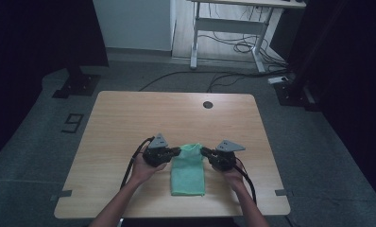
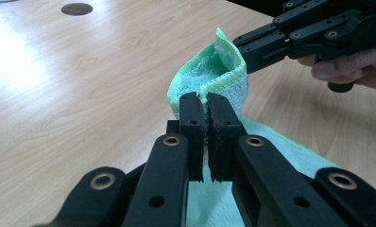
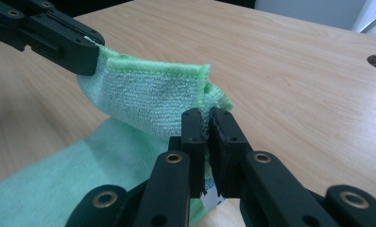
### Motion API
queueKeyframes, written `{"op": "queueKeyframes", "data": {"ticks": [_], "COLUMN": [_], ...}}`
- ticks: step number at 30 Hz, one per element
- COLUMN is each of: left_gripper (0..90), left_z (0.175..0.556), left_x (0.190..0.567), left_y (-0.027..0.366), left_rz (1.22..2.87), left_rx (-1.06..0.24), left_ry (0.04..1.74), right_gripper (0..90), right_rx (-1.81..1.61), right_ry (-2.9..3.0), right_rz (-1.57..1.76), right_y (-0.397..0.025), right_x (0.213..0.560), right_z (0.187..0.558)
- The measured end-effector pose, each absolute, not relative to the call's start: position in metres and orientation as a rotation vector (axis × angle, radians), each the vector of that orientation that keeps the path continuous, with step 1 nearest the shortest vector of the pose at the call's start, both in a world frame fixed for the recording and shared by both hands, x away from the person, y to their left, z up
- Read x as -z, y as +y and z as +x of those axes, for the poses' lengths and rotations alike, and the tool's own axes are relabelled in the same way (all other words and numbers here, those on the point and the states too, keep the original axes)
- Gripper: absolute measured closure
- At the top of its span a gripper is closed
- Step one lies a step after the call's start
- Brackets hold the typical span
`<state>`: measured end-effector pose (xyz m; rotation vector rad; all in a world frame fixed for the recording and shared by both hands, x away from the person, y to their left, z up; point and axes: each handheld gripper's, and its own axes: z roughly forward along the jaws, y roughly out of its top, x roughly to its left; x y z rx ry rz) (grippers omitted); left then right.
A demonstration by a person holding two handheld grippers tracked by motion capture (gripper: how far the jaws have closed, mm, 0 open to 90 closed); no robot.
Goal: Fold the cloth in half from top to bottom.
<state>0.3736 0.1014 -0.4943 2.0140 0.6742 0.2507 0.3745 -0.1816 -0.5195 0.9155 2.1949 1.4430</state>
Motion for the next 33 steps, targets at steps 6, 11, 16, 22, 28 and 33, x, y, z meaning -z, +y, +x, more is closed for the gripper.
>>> {"op": "queueKeyframes", "data": {"ticks": [6, 11, 16, 22, 28, 33], "left_gripper": [85.6, 85.6, 85.7, 85.7, 85.7, 85.6], "left_z": [0.37, 0.372, 0.375, 0.368, 0.352, 0.339], "left_x": [0.5, 0.501, 0.503, 0.501, 0.498, 0.502], "left_y": [0.104, 0.104, 0.106, 0.105, 0.104, 0.103], "left_rz": [2.025, 2.018, 2.012, 2.018, 2.021, 2.034], "left_rx": [-0.241, -0.232, -0.213, -0.217, -0.223, -0.215], "left_ry": [0.684, 0.694, 0.705, 0.689, 0.647, 0.625], "right_gripper": [84.6, 85.5, 87.1, 87.5, 87.6, 87.5], "right_rx": [-1.451, -1.452, -1.465, -1.485, -1.496, -1.494], "right_ry": [2.199, 2.2, 2.207, 2.211, 2.217, 2.237], "right_rz": [0.906, 0.913, 0.929, 0.916, 0.877, 0.846], "right_y": [-0.183, -0.185, -0.185, -0.186, -0.187, -0.186], "right_x": [0.524, 0.524, 0.527, 0.525, 0.521, 0.522], "right_z": [0.366, 0.366, 0.368, 0.362, 0.345, 0.33]}}
